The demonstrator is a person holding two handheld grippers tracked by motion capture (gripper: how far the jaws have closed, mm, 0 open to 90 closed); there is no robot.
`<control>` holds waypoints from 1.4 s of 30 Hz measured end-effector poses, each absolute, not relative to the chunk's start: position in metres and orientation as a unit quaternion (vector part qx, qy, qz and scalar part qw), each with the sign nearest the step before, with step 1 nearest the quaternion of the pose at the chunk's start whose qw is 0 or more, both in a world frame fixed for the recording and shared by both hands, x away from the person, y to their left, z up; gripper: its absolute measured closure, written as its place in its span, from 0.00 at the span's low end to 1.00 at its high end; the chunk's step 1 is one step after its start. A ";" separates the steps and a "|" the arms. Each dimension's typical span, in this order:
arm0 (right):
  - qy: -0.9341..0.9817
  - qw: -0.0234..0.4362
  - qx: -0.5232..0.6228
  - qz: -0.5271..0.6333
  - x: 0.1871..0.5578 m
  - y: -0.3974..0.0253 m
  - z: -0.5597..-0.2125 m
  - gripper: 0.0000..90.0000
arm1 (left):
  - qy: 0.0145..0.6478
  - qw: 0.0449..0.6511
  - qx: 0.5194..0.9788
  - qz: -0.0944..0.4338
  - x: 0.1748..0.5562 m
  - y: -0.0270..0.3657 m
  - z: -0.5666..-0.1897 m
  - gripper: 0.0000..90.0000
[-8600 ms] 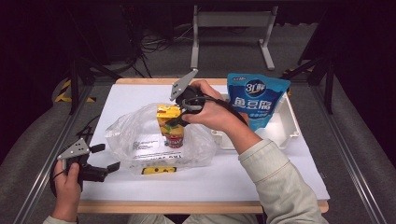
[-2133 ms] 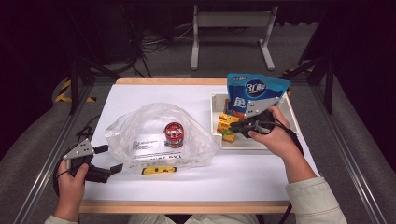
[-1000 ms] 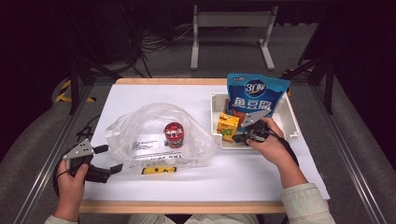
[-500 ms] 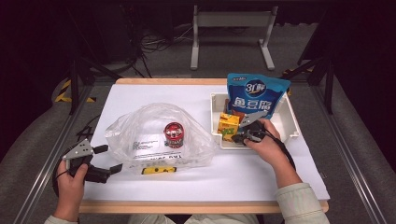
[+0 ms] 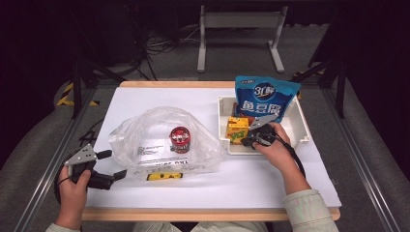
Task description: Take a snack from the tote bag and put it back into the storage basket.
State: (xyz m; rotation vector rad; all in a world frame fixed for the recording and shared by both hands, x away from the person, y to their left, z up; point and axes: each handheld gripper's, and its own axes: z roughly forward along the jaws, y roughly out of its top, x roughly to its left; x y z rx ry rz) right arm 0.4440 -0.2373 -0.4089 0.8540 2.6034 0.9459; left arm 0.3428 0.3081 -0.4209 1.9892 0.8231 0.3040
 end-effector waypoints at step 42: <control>0.858 0.118 0.278 0.416 0.411 -0.219 -0.341 0.63 | 0.329 0.467 0.812 0.123 0.347 0.307 -0.420 0.02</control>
